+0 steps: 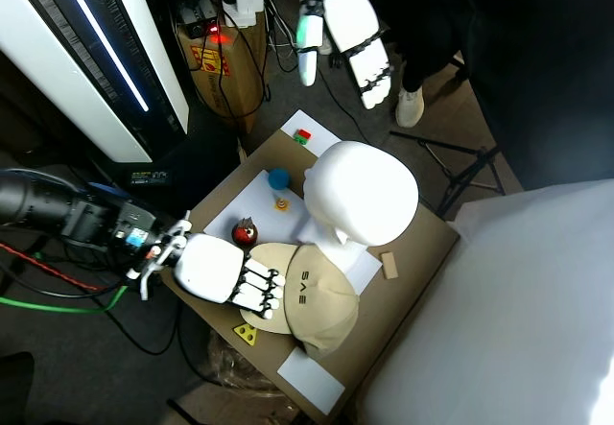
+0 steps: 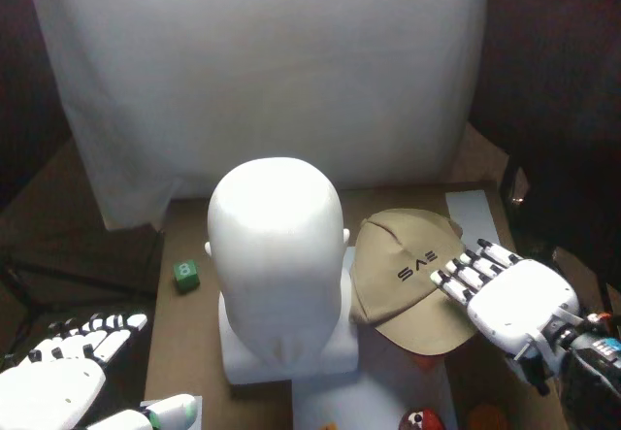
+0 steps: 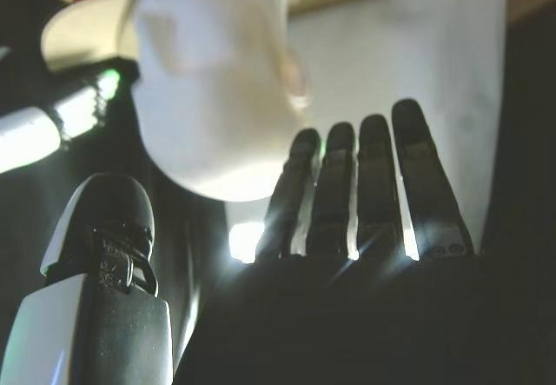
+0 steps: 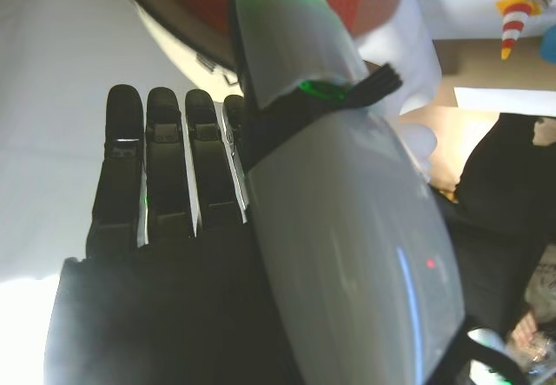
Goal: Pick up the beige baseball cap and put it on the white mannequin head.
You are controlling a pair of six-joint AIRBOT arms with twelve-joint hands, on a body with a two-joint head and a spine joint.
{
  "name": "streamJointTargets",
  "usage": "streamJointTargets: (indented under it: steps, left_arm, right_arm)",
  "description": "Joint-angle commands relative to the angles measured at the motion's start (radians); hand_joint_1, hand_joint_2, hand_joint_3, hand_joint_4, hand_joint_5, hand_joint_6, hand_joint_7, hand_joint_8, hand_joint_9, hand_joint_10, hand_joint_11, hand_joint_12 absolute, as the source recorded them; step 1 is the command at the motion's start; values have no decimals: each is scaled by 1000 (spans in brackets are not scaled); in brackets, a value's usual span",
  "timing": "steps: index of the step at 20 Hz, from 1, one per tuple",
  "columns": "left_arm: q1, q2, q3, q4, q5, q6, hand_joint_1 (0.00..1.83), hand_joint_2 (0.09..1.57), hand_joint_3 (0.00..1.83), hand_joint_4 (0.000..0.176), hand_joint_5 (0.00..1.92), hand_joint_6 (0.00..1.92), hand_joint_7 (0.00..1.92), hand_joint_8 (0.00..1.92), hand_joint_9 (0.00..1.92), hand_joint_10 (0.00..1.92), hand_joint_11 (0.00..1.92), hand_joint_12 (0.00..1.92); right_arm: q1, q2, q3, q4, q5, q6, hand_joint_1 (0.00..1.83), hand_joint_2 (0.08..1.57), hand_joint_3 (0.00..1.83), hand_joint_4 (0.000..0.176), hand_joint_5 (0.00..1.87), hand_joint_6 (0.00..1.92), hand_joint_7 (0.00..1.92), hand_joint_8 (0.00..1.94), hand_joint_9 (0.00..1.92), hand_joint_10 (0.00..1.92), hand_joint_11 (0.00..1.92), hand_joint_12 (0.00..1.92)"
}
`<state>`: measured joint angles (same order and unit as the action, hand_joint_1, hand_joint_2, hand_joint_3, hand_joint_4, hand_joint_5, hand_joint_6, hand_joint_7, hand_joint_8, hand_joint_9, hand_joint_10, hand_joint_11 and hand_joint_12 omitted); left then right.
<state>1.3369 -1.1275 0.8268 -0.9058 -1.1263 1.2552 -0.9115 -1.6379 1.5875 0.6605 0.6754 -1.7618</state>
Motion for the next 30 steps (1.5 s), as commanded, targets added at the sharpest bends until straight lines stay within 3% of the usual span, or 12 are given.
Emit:
streamJointTargets:
  steps: [1,8,9,11,12,15,19,30]
  left_arm:
    - [-4,-10,9,23,-147,1,0,1150,1,0,0,0,0,0,0,0,0,180]
    - [-33,-76,80,17,-190,-4,0,1146,0,0,0,0,0,0,0,0,0,181]
    - [-32,-93,108,48,-192,-40,0,1147,0,0,0,0,0,0,0,0,0,181]
    - [-26,-107,132,89,-194,-84,0,1148,0,0,0,0,0,0,0,0,0,182]
    - [-20,-121,161,141,-201,-146,0,1148,0,0,0,0,0,0,0,0,0,182]
    - [-15,-137,200,201,-226,-183,0,1148,0,0,0,0,0,0,0,0,0,182]
    - [-3,-131,210,253,-211,-182,0,1151,2,0,0,0,0,0,0,0,0,183]
    - [6,-128,216,293,-208,-184,0,1159,0,0,4,0,0,0,0,0,0,174]
  right_arm:
    - [11,-7,9,-23,94,4,1291,1103,6,0,97,1,125,1,154,0,0,589]
    - [53,-98,143,-21,47,14,1296,1104,6,0,97,1,126,1,154,0,0,592]
    - [63,-116,191,-21,-9,23,1288,1107,7,0,86,0,124,0,149,0,0,593]
    - [68,-129,219,-21,-22,31,1288,1112,9,0,80,0,119,0,146,0,0,593]
    - [74,-141,245,-21,-29,41,1288,1112,9,0,80,0,119,0,146,0,0,593]
    - [83,-163,287,-22,-40,56,1287,1114,8,0,90,4,122,2,145,0,0,594]
    - [87,-175,307,-60,-44,88,1295,1114,6,0,102,7,128,3,146,0,0,596]
    - [99,-183,322,-77,-60,106,1264,1132,10,0,114,4,152,7,160,3,0,620]
